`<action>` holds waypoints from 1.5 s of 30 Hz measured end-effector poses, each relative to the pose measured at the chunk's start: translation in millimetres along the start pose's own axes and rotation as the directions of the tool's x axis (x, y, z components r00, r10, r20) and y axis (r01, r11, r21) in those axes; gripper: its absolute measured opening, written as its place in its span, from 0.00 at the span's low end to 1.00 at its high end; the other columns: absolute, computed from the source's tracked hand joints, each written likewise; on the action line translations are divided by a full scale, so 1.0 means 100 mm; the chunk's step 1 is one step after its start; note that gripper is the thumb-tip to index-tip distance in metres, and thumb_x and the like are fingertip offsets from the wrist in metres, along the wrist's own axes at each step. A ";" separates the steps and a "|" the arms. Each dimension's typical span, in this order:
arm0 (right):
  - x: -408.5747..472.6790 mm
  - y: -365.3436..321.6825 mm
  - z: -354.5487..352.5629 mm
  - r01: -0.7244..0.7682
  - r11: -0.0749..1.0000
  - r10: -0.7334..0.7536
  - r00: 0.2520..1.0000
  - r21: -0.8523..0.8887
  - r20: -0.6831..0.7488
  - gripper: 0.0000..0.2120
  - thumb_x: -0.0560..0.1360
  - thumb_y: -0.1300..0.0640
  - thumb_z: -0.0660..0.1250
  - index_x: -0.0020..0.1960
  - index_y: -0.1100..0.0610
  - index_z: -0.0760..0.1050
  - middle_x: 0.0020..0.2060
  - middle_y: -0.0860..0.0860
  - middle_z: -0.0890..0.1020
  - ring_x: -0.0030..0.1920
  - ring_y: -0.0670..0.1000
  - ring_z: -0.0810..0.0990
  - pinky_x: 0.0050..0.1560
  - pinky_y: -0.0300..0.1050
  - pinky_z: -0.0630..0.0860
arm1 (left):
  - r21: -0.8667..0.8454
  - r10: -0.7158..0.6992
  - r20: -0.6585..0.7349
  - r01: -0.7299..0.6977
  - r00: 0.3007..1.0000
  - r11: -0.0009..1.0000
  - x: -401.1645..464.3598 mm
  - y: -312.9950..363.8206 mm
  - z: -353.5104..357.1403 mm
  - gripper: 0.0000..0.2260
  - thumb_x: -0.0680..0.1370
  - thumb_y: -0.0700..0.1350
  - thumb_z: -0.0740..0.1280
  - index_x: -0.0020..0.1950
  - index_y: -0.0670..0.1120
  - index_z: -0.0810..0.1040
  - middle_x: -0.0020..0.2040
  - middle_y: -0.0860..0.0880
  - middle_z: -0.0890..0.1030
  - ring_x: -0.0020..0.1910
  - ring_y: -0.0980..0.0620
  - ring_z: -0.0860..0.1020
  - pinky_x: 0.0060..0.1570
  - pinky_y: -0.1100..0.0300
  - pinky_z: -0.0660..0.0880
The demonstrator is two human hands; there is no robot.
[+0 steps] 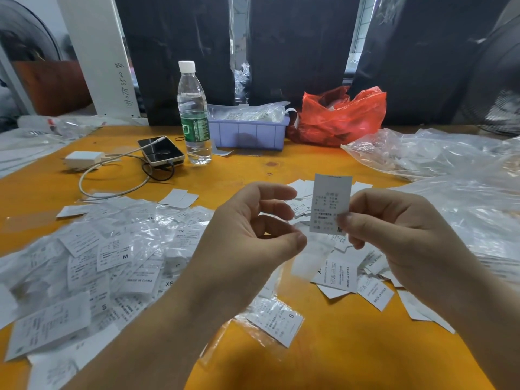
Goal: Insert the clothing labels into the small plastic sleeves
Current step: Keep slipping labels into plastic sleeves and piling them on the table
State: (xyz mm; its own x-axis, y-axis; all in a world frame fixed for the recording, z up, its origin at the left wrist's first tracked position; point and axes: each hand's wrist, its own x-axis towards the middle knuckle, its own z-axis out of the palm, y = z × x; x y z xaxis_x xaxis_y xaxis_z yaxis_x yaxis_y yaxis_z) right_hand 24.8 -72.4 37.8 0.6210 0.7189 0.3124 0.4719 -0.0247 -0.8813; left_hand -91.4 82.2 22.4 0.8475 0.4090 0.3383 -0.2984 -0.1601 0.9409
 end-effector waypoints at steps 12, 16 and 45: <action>0.00 0.03 0.01 0.011 1.000 -0.010 0.999 -0.022 0.054 0.08 0.69 0.52 0.66 0.39 0.55 0.81 0.37 0.57 0.83 0.33 0.48 0.73 0.40 0.51 0.71 | 0.011 -0.009 0.015 0.009 1.000 1.000 0.00 0.00 0.00 0.22 0.68 0.31 0.76 0.48 0.58 0.81 0.41 0.56 0.82 0.40 0.54 0.83 0.40 0.63 0.79; 0.00 0.07 0.03 -0.005 1.000 0.002 0.994 0.024 0.109 0.07 0.69 0.53 0.66 0.40 0.56 0.81 0.37 0.52 0.84 0.33 0.46 0.74 0.38 0.44 0.73 | 0.016 -0.010 0.016 0.010 1.000 1.000 0.00 0.01 0.00 0.22 0.68 0.31 0.76 0.46 0.59 0.81 0.41 0.56 0.82 0.40 0.55 0.82 0.40 0.63 0.80; 0.00 0.02 0.05 -0.120 0.924 0.066 0.986 0.364 0.155 0.09 0.56 0.58 0.79 0.35 0.55 0.82 0.41 0.64 0.84 0.28 0.51 0.74 0.33 0.40 0.76 | -0.180 -0.174 0.049 0.180 0.984 0.967 0.01 -0.03 -0.02 0.12 0.72 0.32 0.72 0.51 0.46 0.81 0.42 0.49 0.83 0.43 0.50 0.83 0.40 0.63 0.79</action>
State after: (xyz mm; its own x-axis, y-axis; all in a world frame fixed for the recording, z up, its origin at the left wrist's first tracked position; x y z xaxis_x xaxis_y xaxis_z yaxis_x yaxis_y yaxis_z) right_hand 22.5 -69.1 34.0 0.5465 0.8146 0.1944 0.1336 0.1443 -0.9805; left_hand -90.3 85.0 20.0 0.9069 0.3863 0.1685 -0.2149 0.0800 0.9733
